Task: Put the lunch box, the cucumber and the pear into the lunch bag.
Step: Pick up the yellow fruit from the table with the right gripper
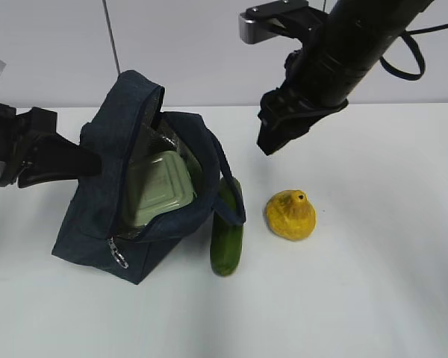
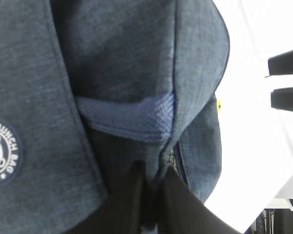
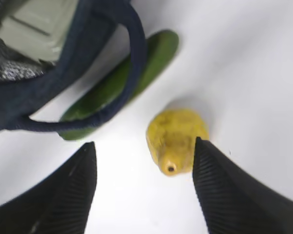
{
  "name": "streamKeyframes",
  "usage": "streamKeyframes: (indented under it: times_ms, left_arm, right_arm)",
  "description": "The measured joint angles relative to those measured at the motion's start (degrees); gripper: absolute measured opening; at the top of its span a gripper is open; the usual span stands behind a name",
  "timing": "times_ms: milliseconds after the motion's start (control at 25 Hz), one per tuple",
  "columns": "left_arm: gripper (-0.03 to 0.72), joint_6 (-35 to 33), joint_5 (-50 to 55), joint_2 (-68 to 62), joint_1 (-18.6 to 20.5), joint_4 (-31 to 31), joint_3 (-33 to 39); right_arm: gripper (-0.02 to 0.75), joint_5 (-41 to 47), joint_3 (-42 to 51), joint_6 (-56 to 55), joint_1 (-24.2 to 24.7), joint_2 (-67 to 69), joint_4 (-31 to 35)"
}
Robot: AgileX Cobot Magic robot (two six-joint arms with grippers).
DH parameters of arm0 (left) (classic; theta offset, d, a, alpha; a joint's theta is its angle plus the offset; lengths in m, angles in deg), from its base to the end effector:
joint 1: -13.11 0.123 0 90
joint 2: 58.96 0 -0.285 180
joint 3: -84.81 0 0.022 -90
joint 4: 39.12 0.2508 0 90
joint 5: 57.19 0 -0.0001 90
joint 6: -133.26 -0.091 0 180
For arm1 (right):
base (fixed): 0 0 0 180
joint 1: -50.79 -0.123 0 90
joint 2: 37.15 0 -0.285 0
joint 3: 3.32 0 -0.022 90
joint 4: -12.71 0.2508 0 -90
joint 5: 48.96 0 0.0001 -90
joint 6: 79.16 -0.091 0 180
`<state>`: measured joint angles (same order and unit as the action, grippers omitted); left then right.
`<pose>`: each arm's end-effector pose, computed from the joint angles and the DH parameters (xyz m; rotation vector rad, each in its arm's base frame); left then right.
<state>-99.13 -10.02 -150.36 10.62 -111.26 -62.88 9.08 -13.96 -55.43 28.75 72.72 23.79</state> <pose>0.2648 -0.0752 0.2357 0.1295 2.4005 -1.0655 0.3497 0.1576 0.2900 -0.9747 2.5534 0.2448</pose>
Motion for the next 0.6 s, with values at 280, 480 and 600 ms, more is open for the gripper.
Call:
streamKeyframes:
  times_ms: [280,480,600]
  left_arm:
    - [0.003,0.0,0.47,0.0,0.0,0.0,0.0]
    - [0.003,0.0,0.6,0.0,0.05,0.05,0.0]
    - [0.003,0.0,0.6,0.0,0.05,0.15,0.0]
  right_arm:
    - [0.484,4.38,0.0,-4.83,0.0,1.75,-3.72]
    - [0.484,5.39,0.0,-6.79,0.0,5.96,-3.93]
    - [0.484,4.71,0.0,-7.94,0.0,7.94,-4.69]
